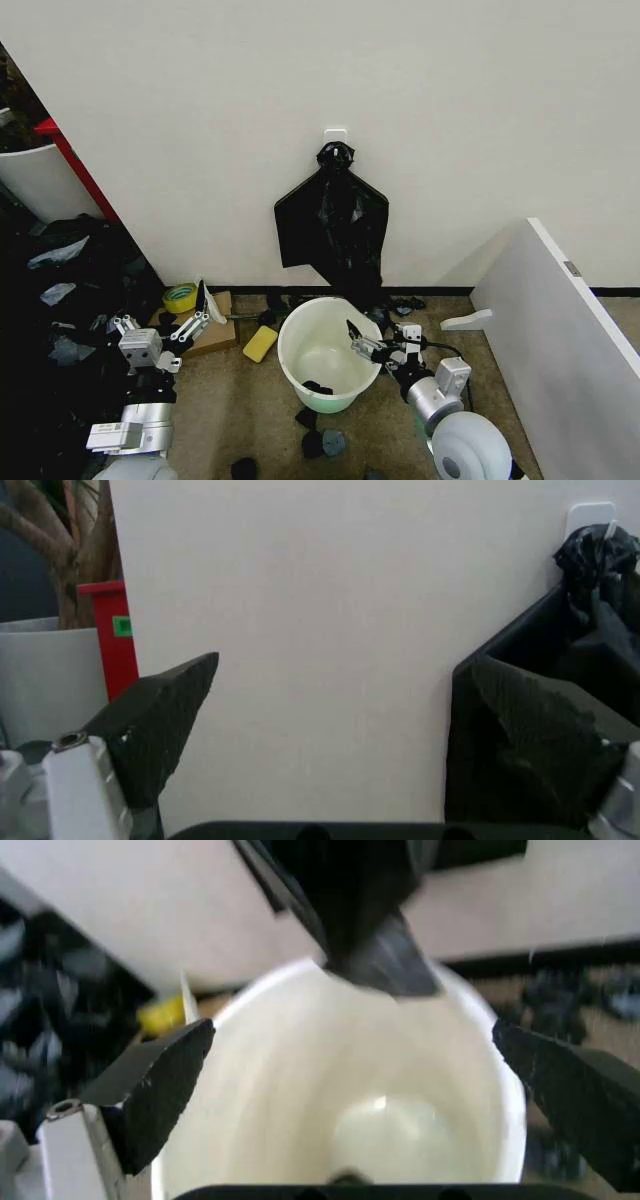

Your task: Place the garbage bag over the trash bin.

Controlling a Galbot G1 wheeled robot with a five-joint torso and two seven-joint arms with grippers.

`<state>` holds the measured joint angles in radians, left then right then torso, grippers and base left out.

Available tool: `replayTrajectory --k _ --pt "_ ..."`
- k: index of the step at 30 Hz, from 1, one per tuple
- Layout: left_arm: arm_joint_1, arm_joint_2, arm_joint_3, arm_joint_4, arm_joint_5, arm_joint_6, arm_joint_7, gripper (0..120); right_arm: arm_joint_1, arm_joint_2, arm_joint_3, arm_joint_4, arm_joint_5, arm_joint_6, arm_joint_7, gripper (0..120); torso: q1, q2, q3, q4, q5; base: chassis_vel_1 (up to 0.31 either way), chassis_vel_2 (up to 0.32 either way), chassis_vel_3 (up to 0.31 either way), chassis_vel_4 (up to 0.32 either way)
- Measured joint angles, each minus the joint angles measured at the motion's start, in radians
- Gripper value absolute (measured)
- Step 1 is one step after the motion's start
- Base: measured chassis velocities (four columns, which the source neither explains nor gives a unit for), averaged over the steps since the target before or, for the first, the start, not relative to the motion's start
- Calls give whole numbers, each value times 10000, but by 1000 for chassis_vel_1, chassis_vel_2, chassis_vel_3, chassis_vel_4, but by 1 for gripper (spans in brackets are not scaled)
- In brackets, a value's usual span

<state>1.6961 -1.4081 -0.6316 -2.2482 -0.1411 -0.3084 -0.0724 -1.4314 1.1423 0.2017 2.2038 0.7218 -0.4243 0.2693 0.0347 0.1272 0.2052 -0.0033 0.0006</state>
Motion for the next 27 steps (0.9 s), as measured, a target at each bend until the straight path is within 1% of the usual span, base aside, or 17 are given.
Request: replayTrajectory --k 1,3,4,6,7,8,9,10,11,13,15,18,19,22,25,26,27 --pt "-4 -7 -1 5 -1 4 -1 100 24 -3 2 -5 -257 -49 9 100 0 0 0 0 1 0 0 0 0" --pt "-6 -16 -1 9 -2 6 -2 100 71 10 4 -183 -1184 590 -267 100 0 0 0 0 0 0 0 0 0" --pt "-6 -16 -1 9 -2 6 -2 100 71 10 4 -183 -1184 590 -267 100 0 0 0 0 0 0 0 0 0" --pt "-3 -18 -7 17 -3 7 -4 100 123 45 8 -386 -2121 1481 -707 100 0 0 0 -1 2 0 0 0 0" --pt "0 -18 -14 24 -2 6 -5 100 203 82 16 -553 -2956 2315 -1057 100 0 0 0 0 1 0 0 0 0" --pt "1 -17 -18 27 -3 7 -5 100 233 94 20 -606 -3229 2571 -1168 100 0 0 0 0 1 0 0 0 0" --pt "6 -10 -24 35 2 9 -6 100 386 151 29 -858 -4447 3587 -1663 100 0 0 0 0 2 0 0 0 0" --pt "10 -6 -26 39 9 13 -8 100 504 188 29 -1024 -5271 4097 -1902 100 0 0 0 0 1 0 0 0 0" --pt "10 -6 -26 39 9 13 -8 100 504 188 29 -1024 -5271 4097 -1902 100 0 0 0 0 1 0 0 0 0" --pt "19 -6 -25 42 33 31 -9 100 779 262 27 -1365 -6925 4712 -2183 100 0 0 0 -1 1 0 0 0 0" --pt "29 -6 -19 42 64 48 -9 100 1168 326 27 -1787 -8545 4941 -2336 100 0 0 1 1 2 0 0 0 0" --pt "61 3 -25 38 89 65 -9 100 1662 351 22 -2244 -10138 4898 -2517 100 0 0 1 1 1 0 0 0 0" --pt "61 3 -25 38 89 65 -9 100 1662 351 22 -2244 -10138 4898 -2517 100 0 0 1 1 1 0 0 0 0" --pt "76 35 -79 31 90 69 -9 100 2037 371 22 -2505 -11258 4732 -2771 98 0 0 1 0 1 0 0 0 0" --pt "84 26 -101 30 90 71 -10 100 2344 457 27 -2732 -12302 4508 -2913 90 1 0 2 0 1 0 0 0 0" --pt "92 15 -101 26 91 71 -11 100 2415 494 29 -2792 -12566 4415 -2925 84 0 0 2 0 1 0 0 0 0" --pt "92 15 -101 26 91 71 -11 100 2415 494 29 -2792 -12566 4415 -2925 84 0 0 2 0 1 0 0 0 0"
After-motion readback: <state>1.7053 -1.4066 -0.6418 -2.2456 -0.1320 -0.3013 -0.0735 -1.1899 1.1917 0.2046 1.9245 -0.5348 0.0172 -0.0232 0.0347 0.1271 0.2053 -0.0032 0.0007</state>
